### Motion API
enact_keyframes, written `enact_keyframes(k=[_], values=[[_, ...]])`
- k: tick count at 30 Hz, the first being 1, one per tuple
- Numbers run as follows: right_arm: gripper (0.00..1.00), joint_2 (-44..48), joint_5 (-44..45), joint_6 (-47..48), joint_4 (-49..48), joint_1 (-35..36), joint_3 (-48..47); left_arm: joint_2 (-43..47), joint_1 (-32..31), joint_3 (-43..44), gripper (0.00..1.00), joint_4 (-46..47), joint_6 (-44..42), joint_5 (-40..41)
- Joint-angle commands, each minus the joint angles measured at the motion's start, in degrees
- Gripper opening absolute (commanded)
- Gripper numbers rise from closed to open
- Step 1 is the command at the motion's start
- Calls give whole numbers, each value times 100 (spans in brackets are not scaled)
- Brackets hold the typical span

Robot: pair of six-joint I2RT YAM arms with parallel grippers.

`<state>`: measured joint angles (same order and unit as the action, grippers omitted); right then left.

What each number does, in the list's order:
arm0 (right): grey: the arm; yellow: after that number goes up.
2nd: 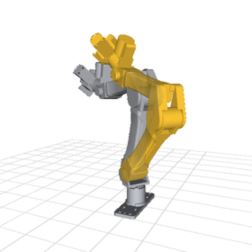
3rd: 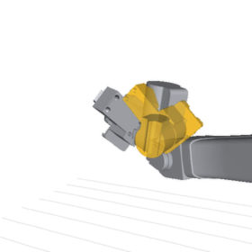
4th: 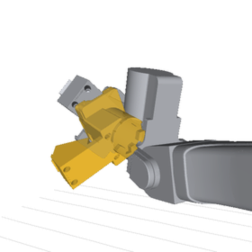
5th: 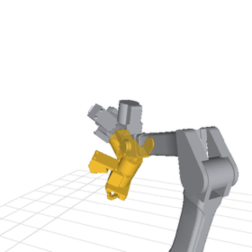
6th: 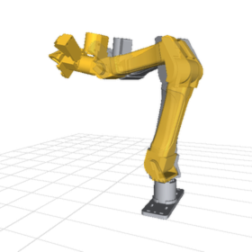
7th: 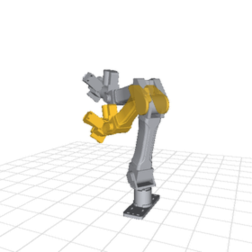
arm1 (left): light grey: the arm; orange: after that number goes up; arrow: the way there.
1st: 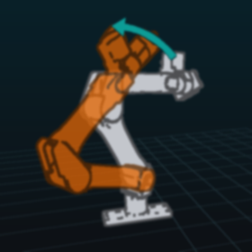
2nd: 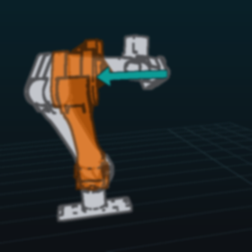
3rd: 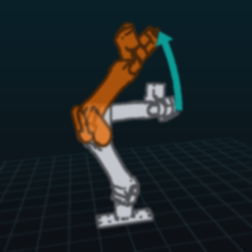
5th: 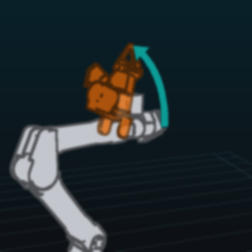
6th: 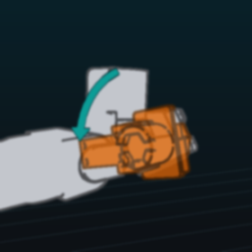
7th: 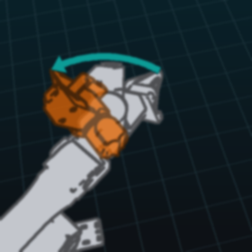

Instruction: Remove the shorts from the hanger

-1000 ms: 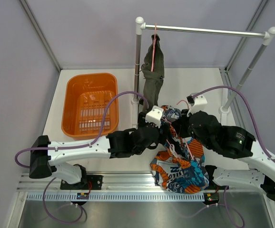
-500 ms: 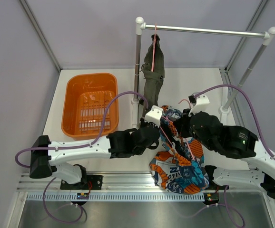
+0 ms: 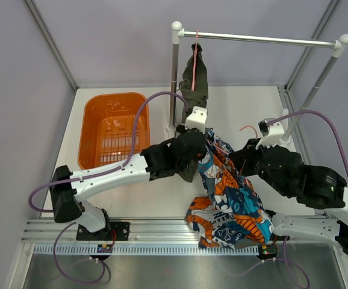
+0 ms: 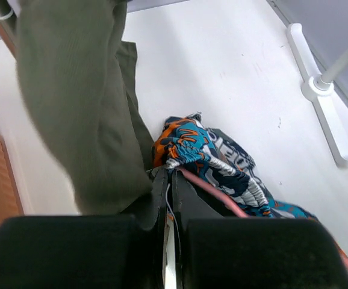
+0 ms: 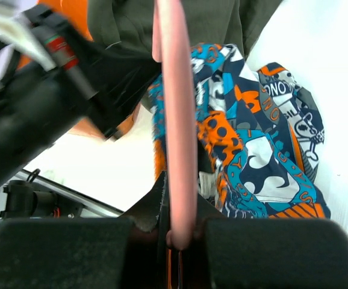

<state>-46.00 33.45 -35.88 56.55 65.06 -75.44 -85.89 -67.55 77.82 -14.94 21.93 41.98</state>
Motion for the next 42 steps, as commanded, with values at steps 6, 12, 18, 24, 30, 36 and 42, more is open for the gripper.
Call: enact_keyframes(k=[6, 12, 18, 24, 30, 36, 42], values=[[0, 240, 100, -156, 198, 86, -147, -701, 260, 392, 0, 123, -32, -322], [0, 197, 302, -86, 365, 86, -252, -596, 268, -161, 0, 377, 179, -760], [0, 258, 504, -42, 304, 86, -234, -500, 137, -452, 0, 413, 154, -937], [0, 267, 908, 133, 155, 86, -243, -306, -293, -522, 0, 439, -127, -1173], [0, 153, 1514, 467, -381, 86, -86, 238, -1119, -593, 0, 632, -837, -1569], [0, -216, 2059, 792, -970, 95, 91, 713, -2244, -593, 0, 756, -1629, -1693], [0, -594, 2737, 1363, -1182, -63, -383, 1205, -2667, -497, 0, 519, -1675, -1491]])
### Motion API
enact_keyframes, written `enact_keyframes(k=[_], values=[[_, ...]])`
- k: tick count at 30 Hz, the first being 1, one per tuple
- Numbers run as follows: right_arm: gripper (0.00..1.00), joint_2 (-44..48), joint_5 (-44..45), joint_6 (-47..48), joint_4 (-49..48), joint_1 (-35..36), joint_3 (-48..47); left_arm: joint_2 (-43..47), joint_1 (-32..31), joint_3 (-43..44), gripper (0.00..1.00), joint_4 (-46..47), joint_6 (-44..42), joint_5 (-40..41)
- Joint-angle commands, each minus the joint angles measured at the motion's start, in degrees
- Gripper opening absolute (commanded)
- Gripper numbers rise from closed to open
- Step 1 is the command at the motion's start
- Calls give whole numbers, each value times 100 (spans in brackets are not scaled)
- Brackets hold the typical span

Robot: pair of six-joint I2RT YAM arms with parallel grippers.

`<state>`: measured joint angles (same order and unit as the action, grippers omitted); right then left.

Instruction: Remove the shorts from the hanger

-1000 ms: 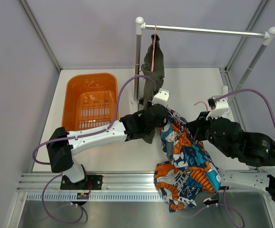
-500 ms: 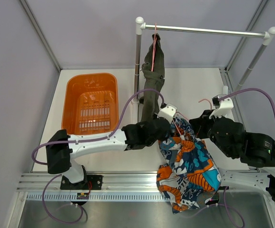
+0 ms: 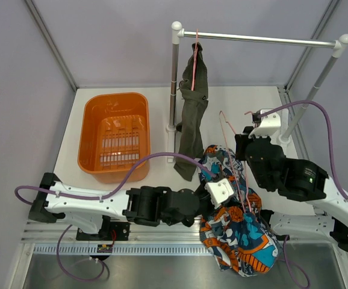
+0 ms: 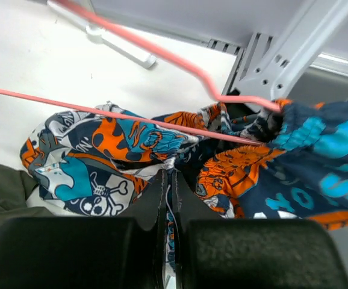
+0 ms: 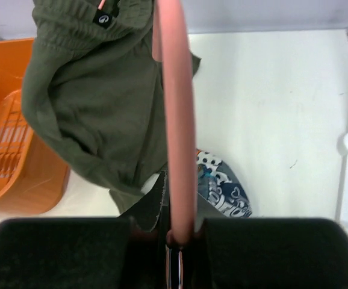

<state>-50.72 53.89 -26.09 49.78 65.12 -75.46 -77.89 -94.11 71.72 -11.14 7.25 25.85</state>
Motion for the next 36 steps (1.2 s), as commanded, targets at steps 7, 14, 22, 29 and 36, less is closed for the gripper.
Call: enact_keyframes(k=[7, 14, 22, 29, 36], values=[[0, -192, 193, 1044, -803, -1079, -899, 933, -3, 1410, 0, -398, -1163, 1808], [0, -404, -185, 1193, -654, -1625, -1278, 1065, -3, 3432, 0, 461, -3172, 2460], [0, -509, -194, 1325, -557, -1722, -1524, 1048, -2, 4919, 0, 2105, -5222, 2101], [0, -720, -343, 1387, -425, -1766, -1901, 969, -3, 5000, 0, 4487, -7648, 969], [0, -1098, -581, 1396, -171, -1757, -2438, 671, -3, 6378, 0, 2883, -7483, 500]])
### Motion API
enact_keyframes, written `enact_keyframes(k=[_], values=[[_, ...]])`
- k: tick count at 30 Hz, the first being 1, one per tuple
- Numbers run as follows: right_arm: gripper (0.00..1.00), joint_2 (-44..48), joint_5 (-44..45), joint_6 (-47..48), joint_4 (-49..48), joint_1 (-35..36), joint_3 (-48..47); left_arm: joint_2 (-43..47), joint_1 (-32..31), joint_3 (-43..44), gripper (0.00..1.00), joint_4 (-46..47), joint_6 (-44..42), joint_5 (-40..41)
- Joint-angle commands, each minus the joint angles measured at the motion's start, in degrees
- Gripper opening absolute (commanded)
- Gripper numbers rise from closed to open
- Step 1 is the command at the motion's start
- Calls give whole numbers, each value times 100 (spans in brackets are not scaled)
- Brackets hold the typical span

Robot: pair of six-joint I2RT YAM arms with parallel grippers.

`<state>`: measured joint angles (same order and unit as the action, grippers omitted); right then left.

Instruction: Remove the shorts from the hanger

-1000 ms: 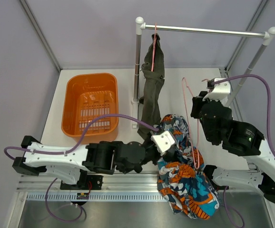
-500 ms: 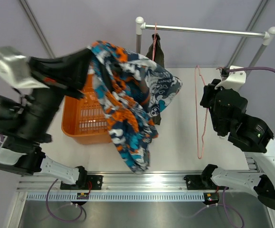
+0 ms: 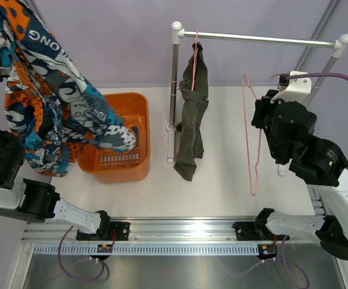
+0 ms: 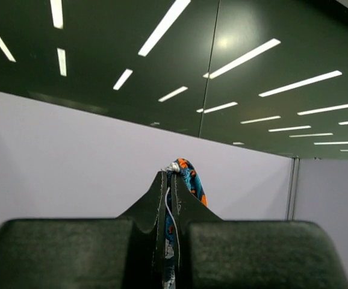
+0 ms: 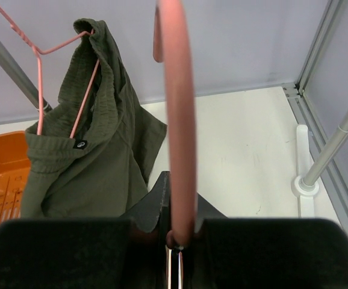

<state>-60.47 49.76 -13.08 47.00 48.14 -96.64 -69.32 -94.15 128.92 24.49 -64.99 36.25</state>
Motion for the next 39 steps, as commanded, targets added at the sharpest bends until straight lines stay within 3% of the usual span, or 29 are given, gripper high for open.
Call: enact_keyframes(k=[1, 3, 4, 6, 7, 8, 10, 15, 16, 18, 19, 20, 21, 24, 28, 32, 39], values=[[0, -149, -194, 95, 133, -68, -399, -318, 2, 826, 0, -1030, -373, -488], [0, -185, -221, 86, 186, -59, -443, -782, 10, 1047, 0, -982, -1092, -93], [0, -176, -230, 86, 204, -68, -435, -898, 341, 1047, 0, -1077, -1190, 4], [0, -158, -256, 34, 221, -68, -435, -969, 1009, 1056, 0, -1602, -229, -196], [0, -158, -326, 8, 248, -59, -443, -935, 2022, 1039, 0, -2232, 324, -397], [0, -167, -379, -45, 309, -59, -461, -926, 2511, 1004, 0, -2412, 1286, -782], [0, -185, -475, -80, 397, -68, -505, -1074, 3563, 985, 0, -2797, 1865, -979], [0, -316, -475, -45, 555, -68, -636, -1628, 5439, 1310, 0, -3582, 4052, -1909], [0, -343, -554, -54, 582, -59, -672, -1820, 6182, 1485, 0, -3818, 4456, -2094], [0, -413, -581, -45, 626, -68, -689, -1971, 7011, 1583, 0, -3986, 5957, -2849], [0, -439, -599, -45, 669, -59, -689, -2015, 7868, 1557, 0, -4039, 6442, -3113], [0, -466, -599, -19, 678, -59, -681, -2128, 8277, 1531, 0, -4031, 7508, -3585], [0, -475, -599, -19, 687, -68, -646, -2199, 8934, 1513, 0, -4031, 7954, -3868], [0, -484, -590, 34, 670, -59, -558, -2454, 9806, 1495, 0, -4013, 9412, -4520], [0, -440, -634, 34, 626, -68, -488, -2622, 10311, 1399, 0, -4136, 10049, -4741], [0, -326, -643, -1, 591, -59, -408, -2482, 10303, 776, 0, -3996, 10085, -4820], [0, -123, -652, -98, 538, -68, -206, -1507, 9760, -1253, 0, -3811, 9700, -4760]])
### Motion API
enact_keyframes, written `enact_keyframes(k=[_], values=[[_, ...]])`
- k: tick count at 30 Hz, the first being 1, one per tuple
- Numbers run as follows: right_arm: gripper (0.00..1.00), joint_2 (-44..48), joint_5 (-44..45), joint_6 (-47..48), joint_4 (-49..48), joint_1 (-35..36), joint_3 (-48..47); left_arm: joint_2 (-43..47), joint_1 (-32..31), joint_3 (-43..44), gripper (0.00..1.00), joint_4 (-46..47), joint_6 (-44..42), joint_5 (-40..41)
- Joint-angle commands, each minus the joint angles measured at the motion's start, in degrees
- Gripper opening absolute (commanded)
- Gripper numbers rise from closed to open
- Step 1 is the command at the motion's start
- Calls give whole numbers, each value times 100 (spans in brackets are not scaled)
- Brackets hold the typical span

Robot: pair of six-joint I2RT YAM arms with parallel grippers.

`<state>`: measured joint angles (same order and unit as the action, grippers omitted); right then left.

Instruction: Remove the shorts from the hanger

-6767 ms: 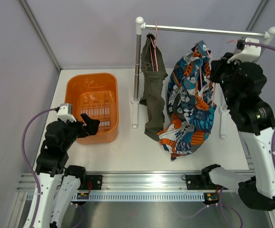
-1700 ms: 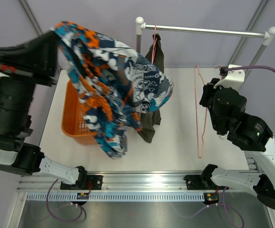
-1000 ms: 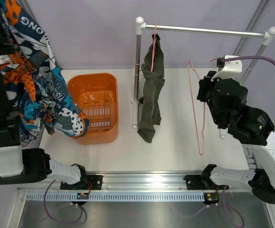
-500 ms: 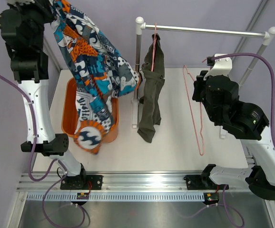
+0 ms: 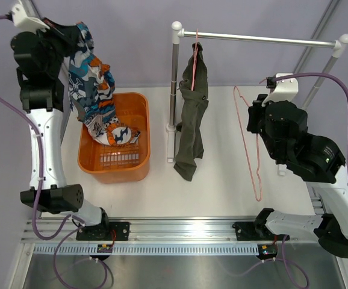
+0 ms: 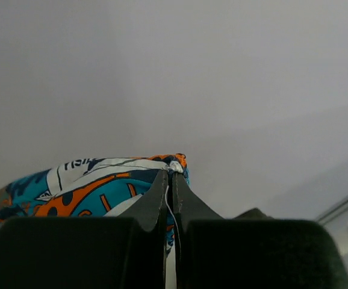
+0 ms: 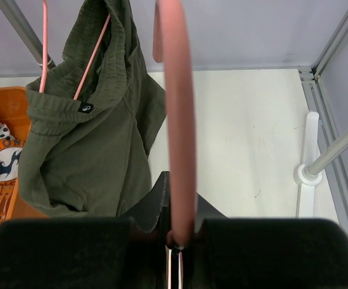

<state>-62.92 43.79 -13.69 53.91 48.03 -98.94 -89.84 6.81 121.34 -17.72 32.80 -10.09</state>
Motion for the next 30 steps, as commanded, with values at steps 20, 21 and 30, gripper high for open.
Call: enact_keyframes(k=[20, 21, 30], values=[[0, -124, -563, 183, -504, -407, -64, 4010, -1920, -7105, 0, 199, 833, 2731], [0, -159, -660, 200, -522, -487, -64, 3888, -1920, -7281, 0, 181, 982, 2688], [0, -441, -1925, 209, -706, -1655, -12, 2929, -1885, -8099, 1, 716, 1633, 1669]])
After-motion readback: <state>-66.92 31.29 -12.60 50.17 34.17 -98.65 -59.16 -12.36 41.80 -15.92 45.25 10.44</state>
